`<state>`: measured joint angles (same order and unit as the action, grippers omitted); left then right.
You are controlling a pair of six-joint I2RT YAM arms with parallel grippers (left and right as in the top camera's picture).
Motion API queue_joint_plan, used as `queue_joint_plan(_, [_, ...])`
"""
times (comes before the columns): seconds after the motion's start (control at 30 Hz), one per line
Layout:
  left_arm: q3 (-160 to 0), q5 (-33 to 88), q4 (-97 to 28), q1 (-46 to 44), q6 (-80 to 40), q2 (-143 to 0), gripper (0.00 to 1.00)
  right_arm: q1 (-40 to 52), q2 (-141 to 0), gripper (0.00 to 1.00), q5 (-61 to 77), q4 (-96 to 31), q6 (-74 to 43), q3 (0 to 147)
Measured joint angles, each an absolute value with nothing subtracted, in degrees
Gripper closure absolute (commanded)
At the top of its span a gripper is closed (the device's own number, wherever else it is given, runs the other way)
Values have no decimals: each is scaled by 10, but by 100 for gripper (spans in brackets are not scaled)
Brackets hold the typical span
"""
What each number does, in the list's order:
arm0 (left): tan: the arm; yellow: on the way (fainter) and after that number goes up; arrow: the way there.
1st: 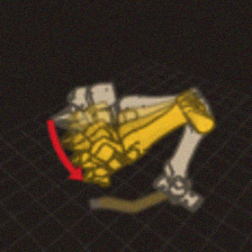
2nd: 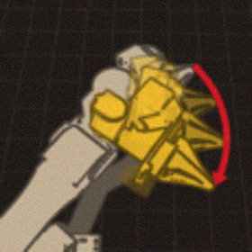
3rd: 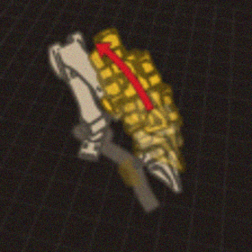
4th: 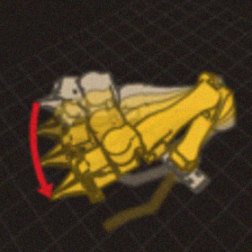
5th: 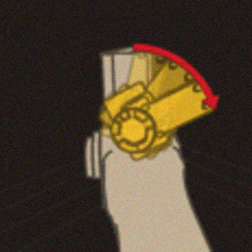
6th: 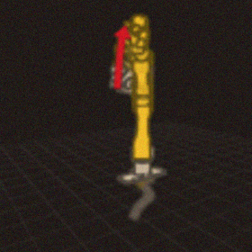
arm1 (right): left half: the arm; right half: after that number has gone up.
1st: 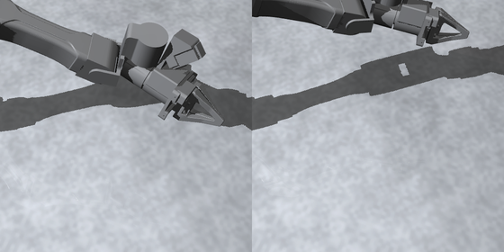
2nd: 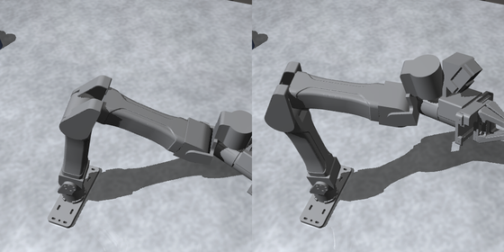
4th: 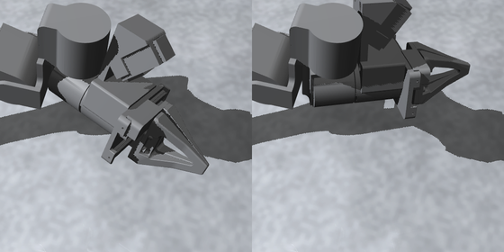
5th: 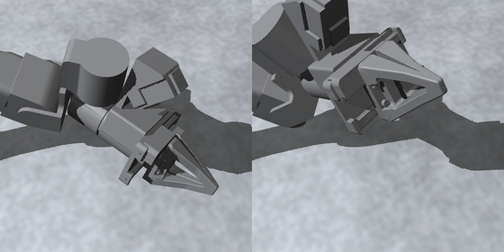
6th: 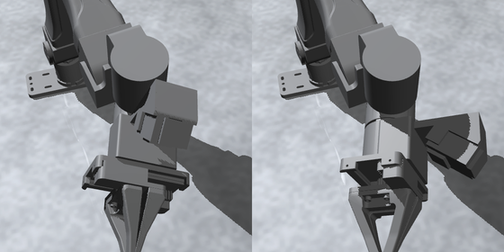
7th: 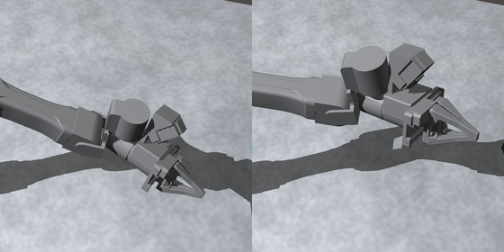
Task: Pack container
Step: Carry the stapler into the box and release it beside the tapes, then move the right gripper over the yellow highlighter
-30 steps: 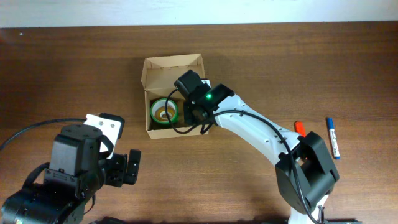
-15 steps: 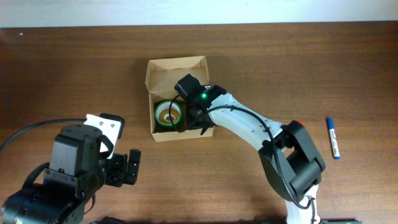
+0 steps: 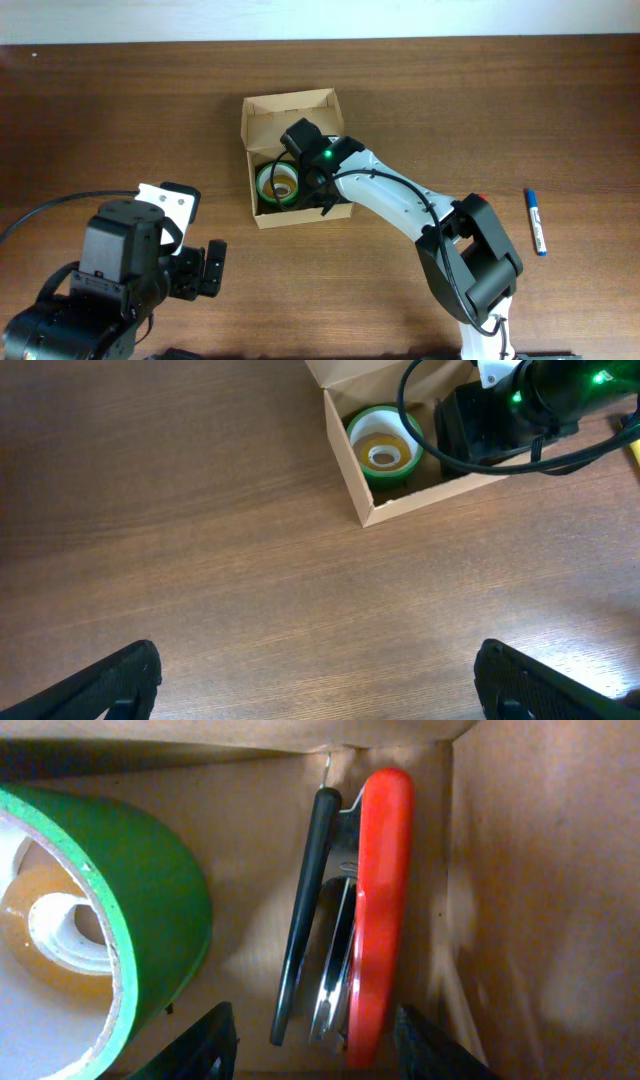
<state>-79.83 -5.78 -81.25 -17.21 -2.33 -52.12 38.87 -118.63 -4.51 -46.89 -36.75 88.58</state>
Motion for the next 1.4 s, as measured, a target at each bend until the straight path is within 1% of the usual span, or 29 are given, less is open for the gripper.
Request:
queue_joint_plan(0.1, [-798,-58,-813,-172,-23,-521,0,389,-1186,48,-45,-479,-368,888])
queue_joint_plan(0.23, [-798,-58,-812,-172,-23,-521,0,389,-1187,49,-44,-542,-368,936])
queue_joint_plan(0.33, [-798,-58,-813,-172,-23,-521,0,389,-1190,54,-38,-613,-369,1028])
queue_joint_plan(0.43, [-798,-58,-812,-172,-23,-521,0,389,-1192,55,-27,-702,-367,1132])
queue_joint_plan(0.53, [-798,-58,-813,-172,-23,-521,0,389,-1189,54,-26,-794,-347,1252])
queue_joint_plan(0.57, [-798,-58,-812,-172,-23,-521,0,388,-1187,51,-34,-814,-343,1273])
queue_joint_plan(0.63, [-798,-58,-812,-172,-23,-521,0,383,-1173,50,-56,-854,-336,1305])
queue_joint_plan(0.7, [-798,-58,-813,-172,-23,-521,0,359,-1146,50,-71,-896,-322,1312])
queue_joint_plan(0.8, [-798,-58,-812,-172,-23,-521,0,295,-1131,50,-84,-958,-303,1315])
queue_joint_plan(0.93, [-798,-58,-812,-172,-23,-521,0,226,-1131,51,-90,-970,-265,1314])
queue_joint_plan(1.03, [-798,-58,-812,-172,-23,-521,0,205,-1124,51,-91,-968,-244,1293])
queue_joint_plan(1.1, [-798,-58,-813,-172,-23,-521,0,192,-1098,51,-91,-954,-233,1236])
queue_joint_plan(1.17, [-798,-58,-813,-172,-23,-521,0,178,-1055,50,-92,-914,-225,1156])
queue_joint_plan(1.2, [-798,-58,-813,-172,-23,-521,0,166,-1013,46,-90,-870,-221,1077])
queue_joint_plan(1.27, [-798,-58,-812,-172,-23,-521,0,141,-933,44,-75,-795,-205,935])
queue_joint_plan(1.3, [-798,-58,-812,-172,-23,-521,0,135,-918,43,-72,-786,-202,907])
queue_joint_plan(1.33, [-798,-58,-812,-172,-23,-521,0,133,-888,44,-68,-735,-196,845])
queue_joint_plan(1.4, [-798,-58,-812,-172,-23,-521,0,133,-867,44,-62,-714,-192,783])
